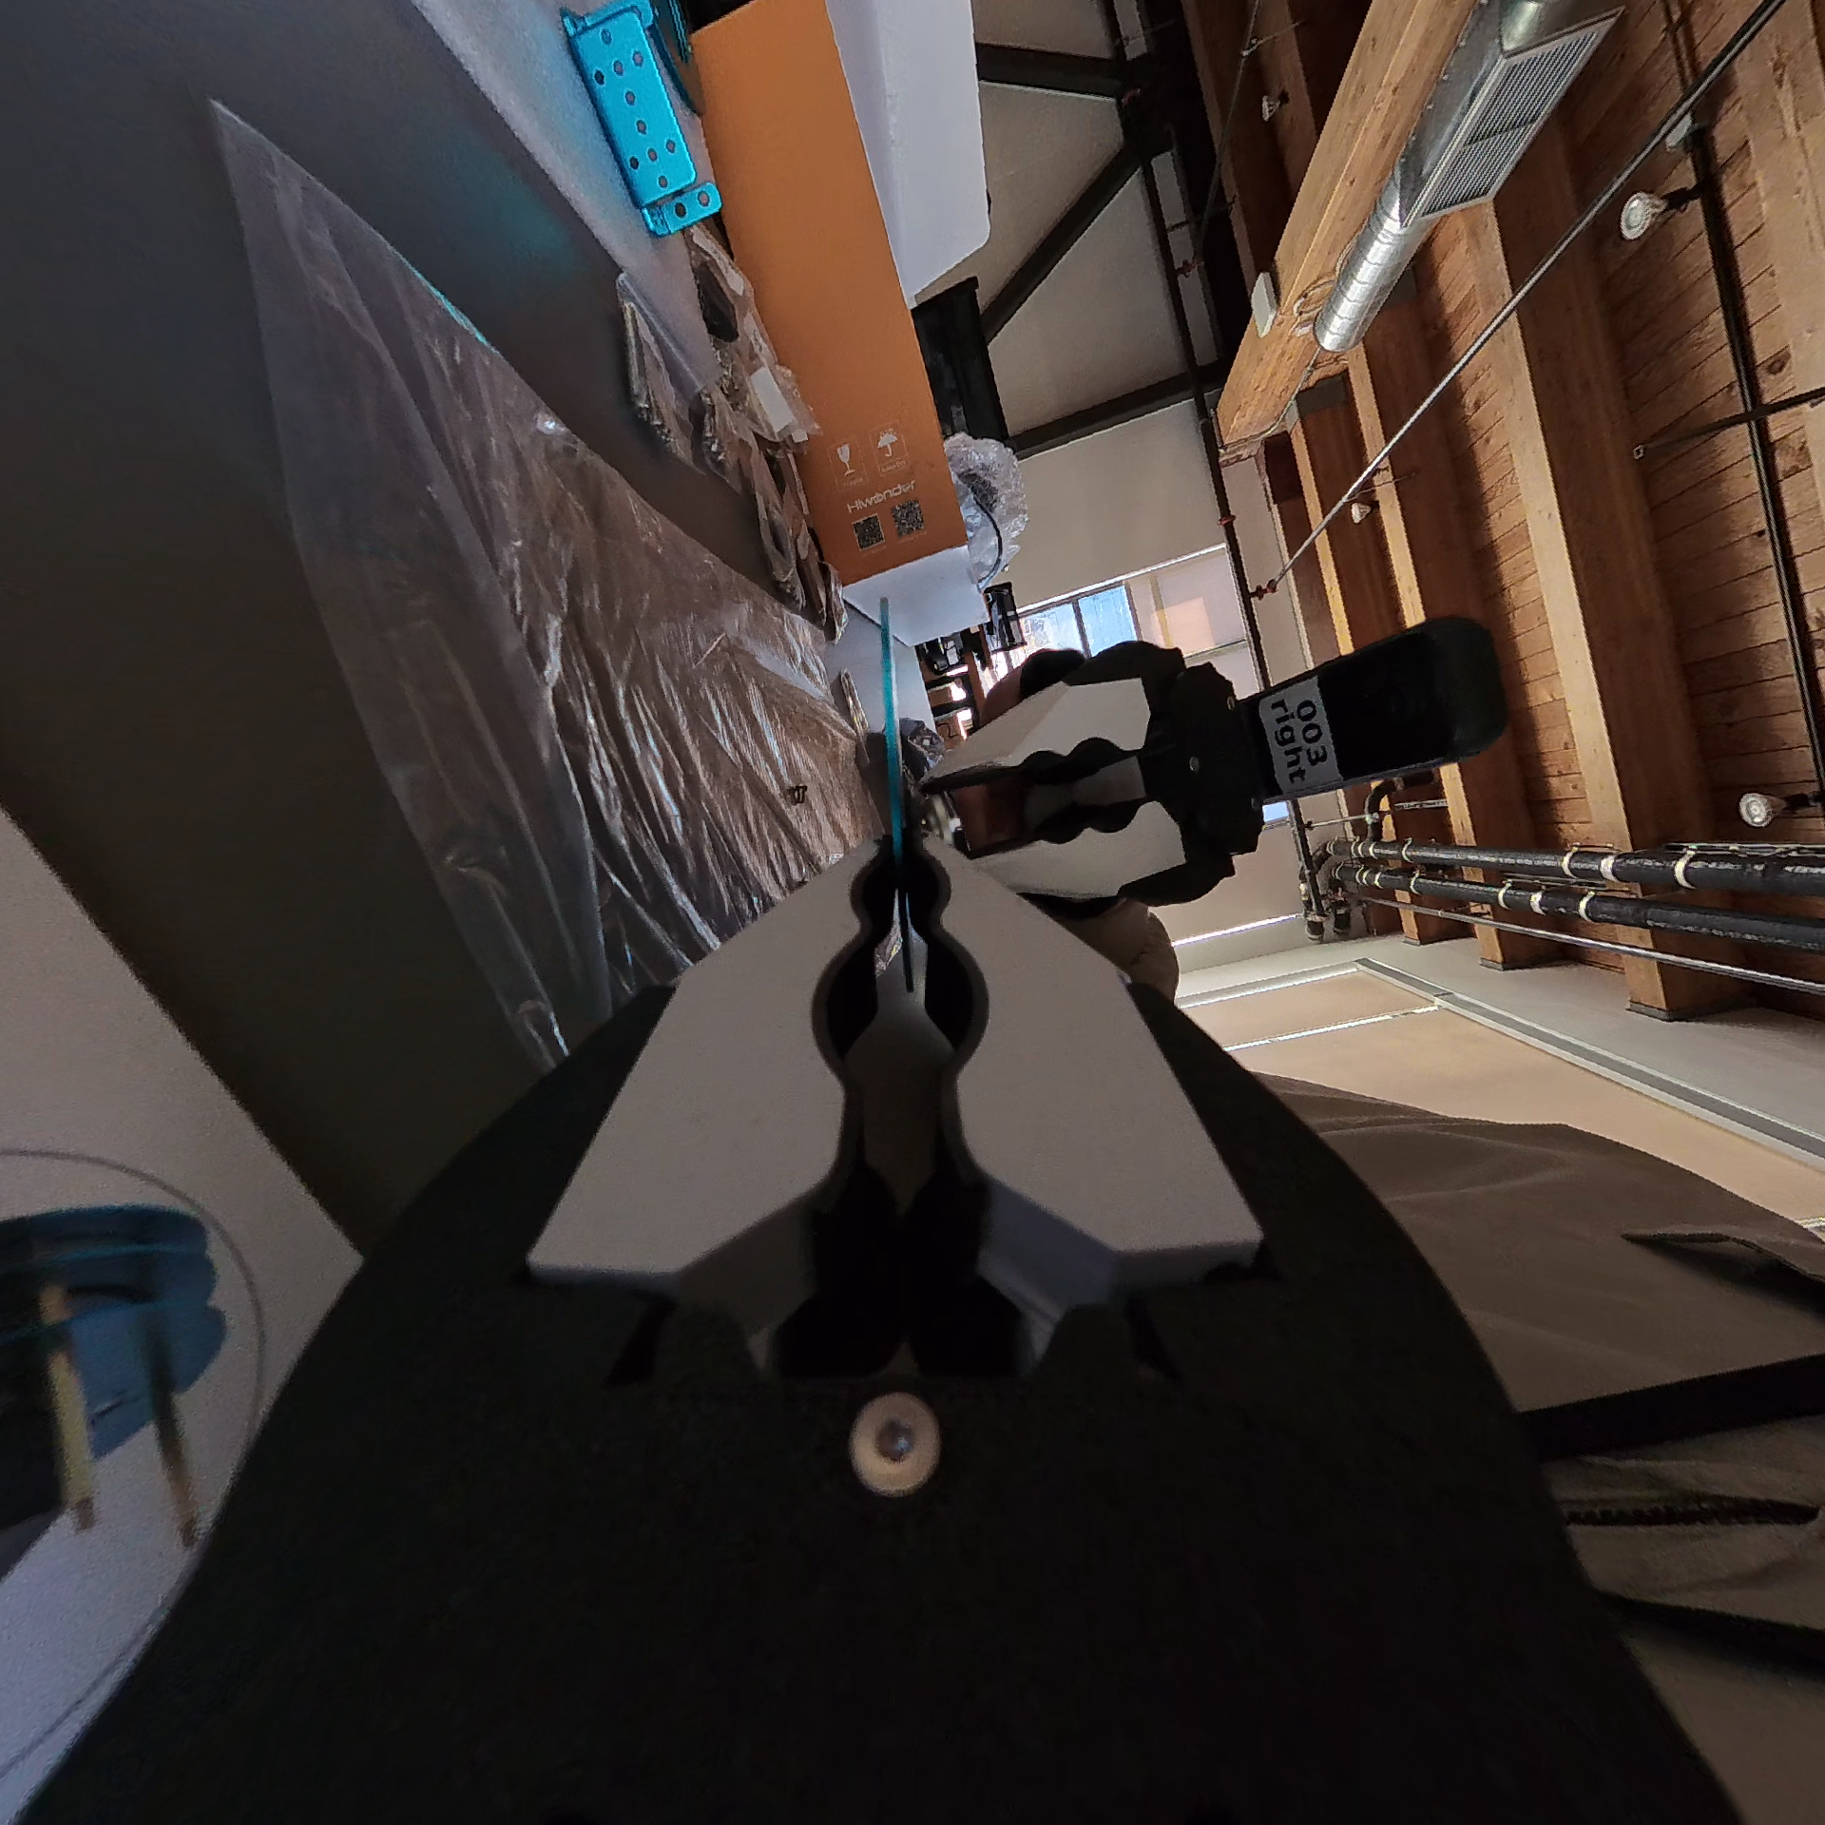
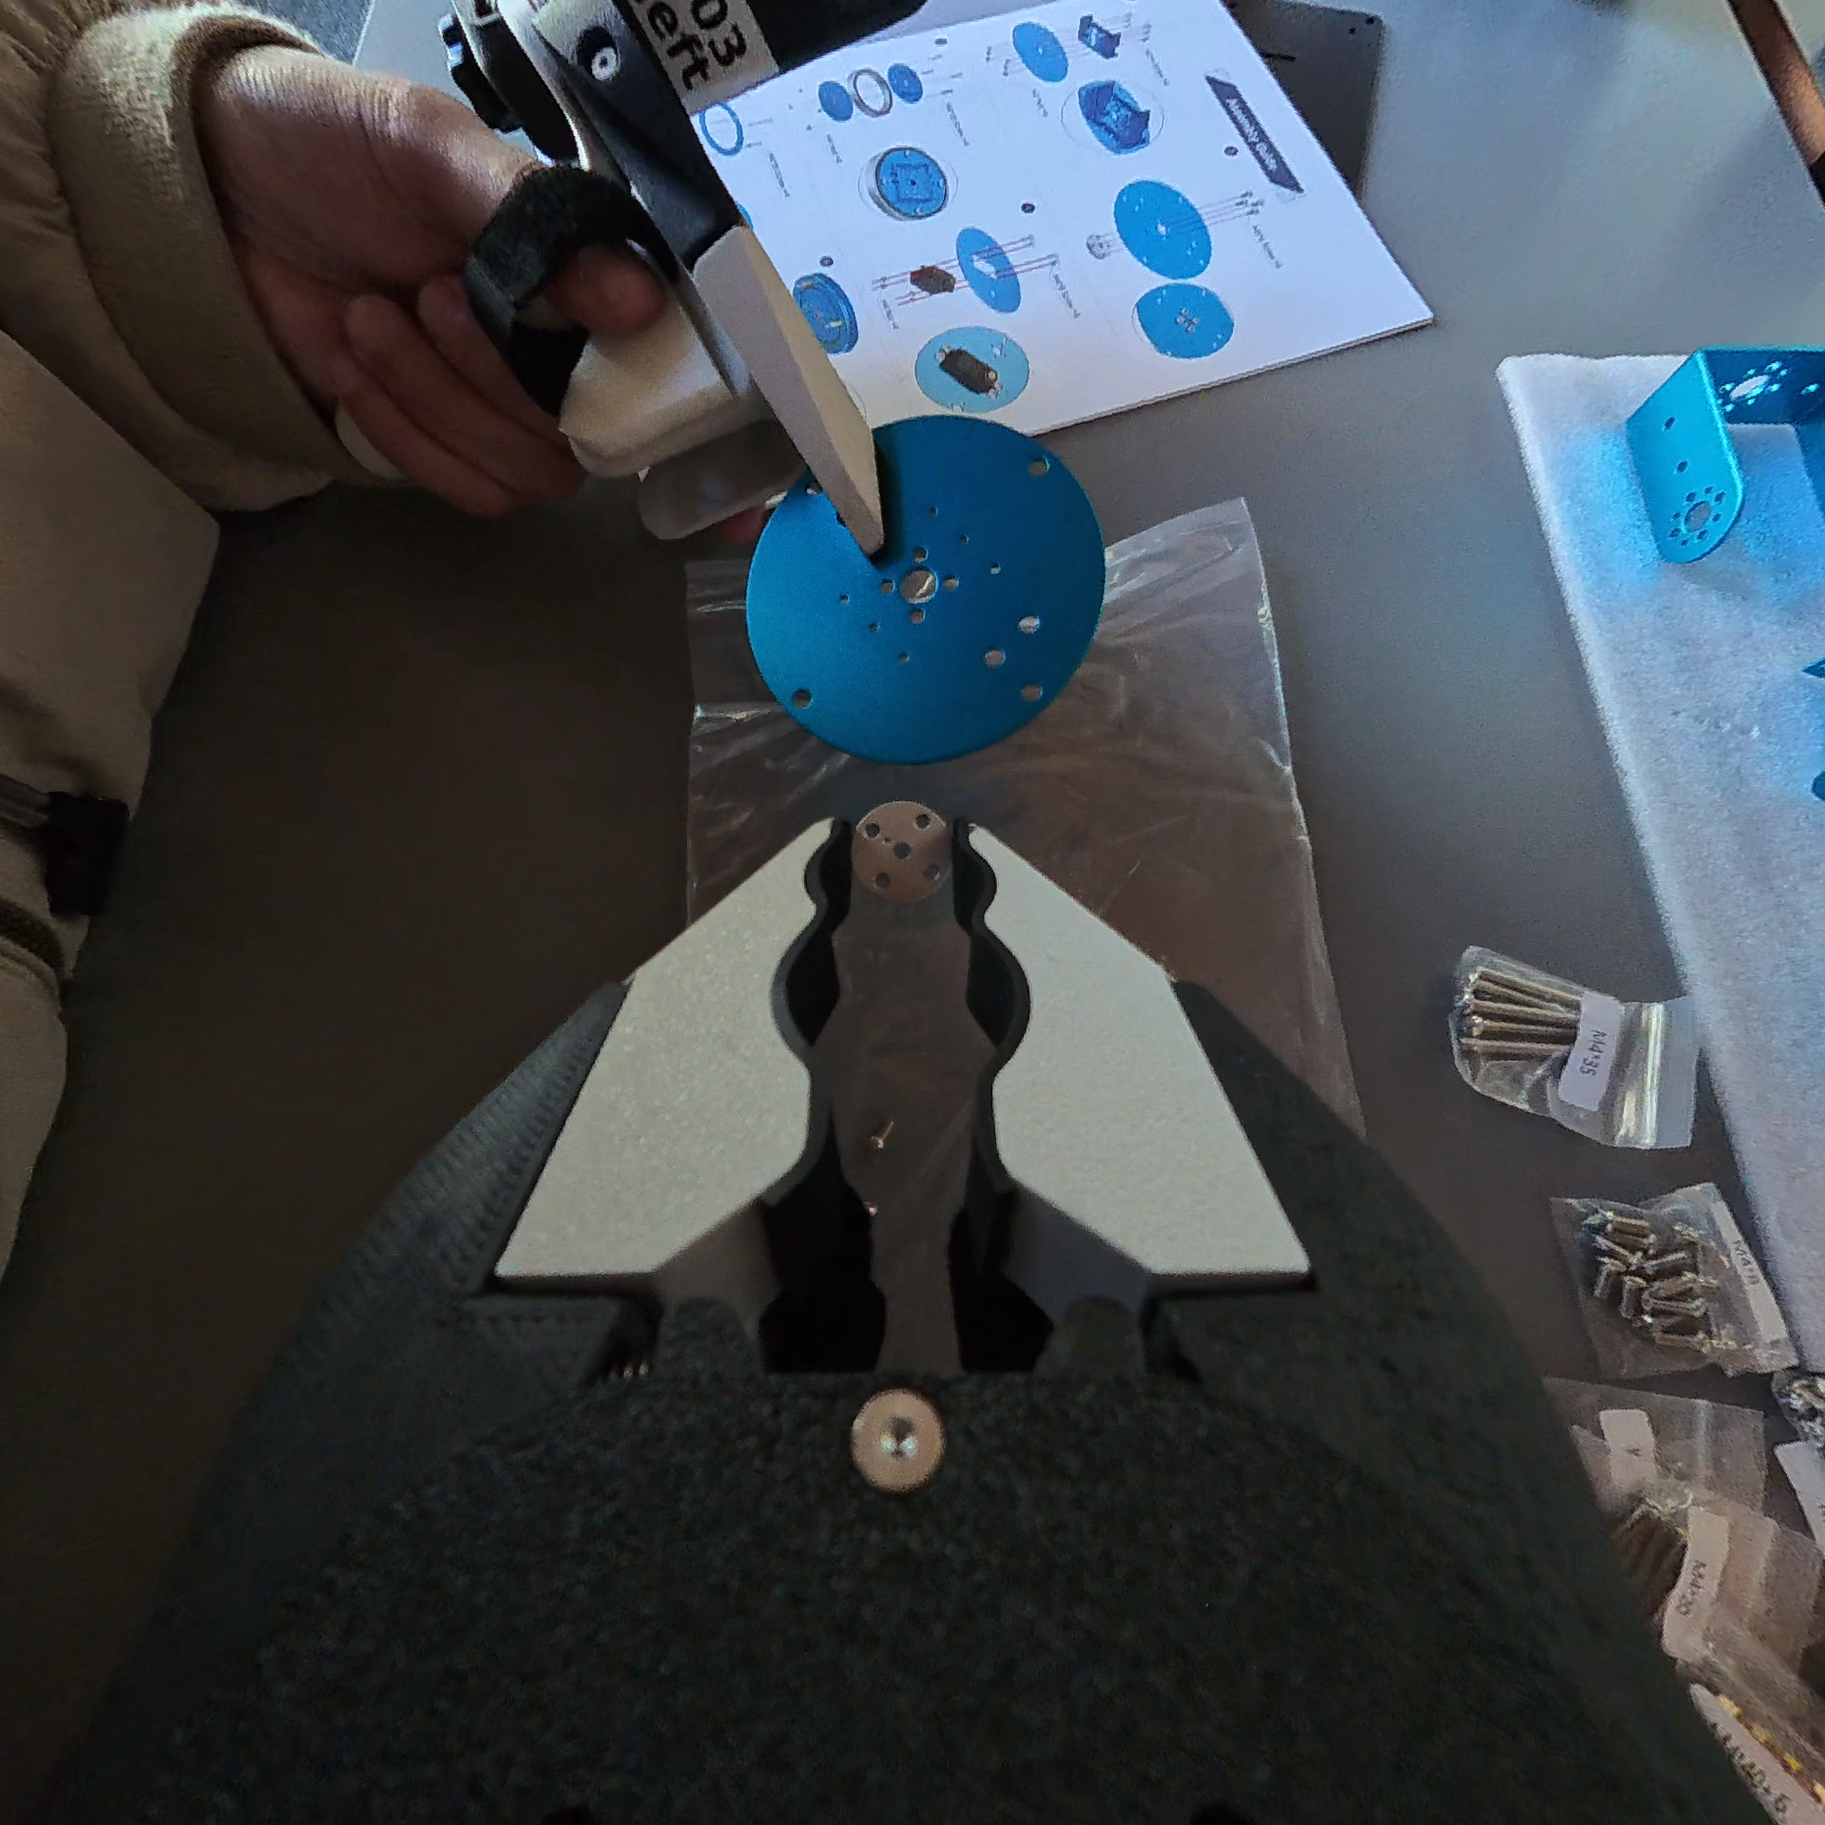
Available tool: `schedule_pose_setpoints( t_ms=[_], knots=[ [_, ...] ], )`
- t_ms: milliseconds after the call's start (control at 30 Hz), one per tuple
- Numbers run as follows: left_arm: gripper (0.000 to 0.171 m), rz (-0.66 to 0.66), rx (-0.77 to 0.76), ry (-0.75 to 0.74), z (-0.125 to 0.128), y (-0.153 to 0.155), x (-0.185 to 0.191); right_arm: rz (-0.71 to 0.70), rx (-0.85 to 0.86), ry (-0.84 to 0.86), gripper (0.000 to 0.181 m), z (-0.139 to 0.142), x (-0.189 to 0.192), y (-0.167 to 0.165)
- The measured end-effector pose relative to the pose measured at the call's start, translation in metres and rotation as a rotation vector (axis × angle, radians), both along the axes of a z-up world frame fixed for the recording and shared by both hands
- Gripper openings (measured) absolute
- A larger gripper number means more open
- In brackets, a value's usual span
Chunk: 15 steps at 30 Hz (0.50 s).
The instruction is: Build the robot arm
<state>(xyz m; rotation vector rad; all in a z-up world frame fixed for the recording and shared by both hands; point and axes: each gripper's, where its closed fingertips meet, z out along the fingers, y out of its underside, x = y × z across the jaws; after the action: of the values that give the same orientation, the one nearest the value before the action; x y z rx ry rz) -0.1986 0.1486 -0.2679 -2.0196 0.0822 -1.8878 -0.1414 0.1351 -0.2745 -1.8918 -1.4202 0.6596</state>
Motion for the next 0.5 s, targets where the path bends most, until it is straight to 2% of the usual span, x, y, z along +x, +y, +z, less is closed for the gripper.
schedule_pose_setpoints(
  t_ms=[500],
  knots=[
    [0.002,0.003,-0.004,0.009,-0.0016,0.0005,0.0007,0.001,0.007,0.024,0.019,-0.0001,-0.0017,-0.0016]
  ],
)
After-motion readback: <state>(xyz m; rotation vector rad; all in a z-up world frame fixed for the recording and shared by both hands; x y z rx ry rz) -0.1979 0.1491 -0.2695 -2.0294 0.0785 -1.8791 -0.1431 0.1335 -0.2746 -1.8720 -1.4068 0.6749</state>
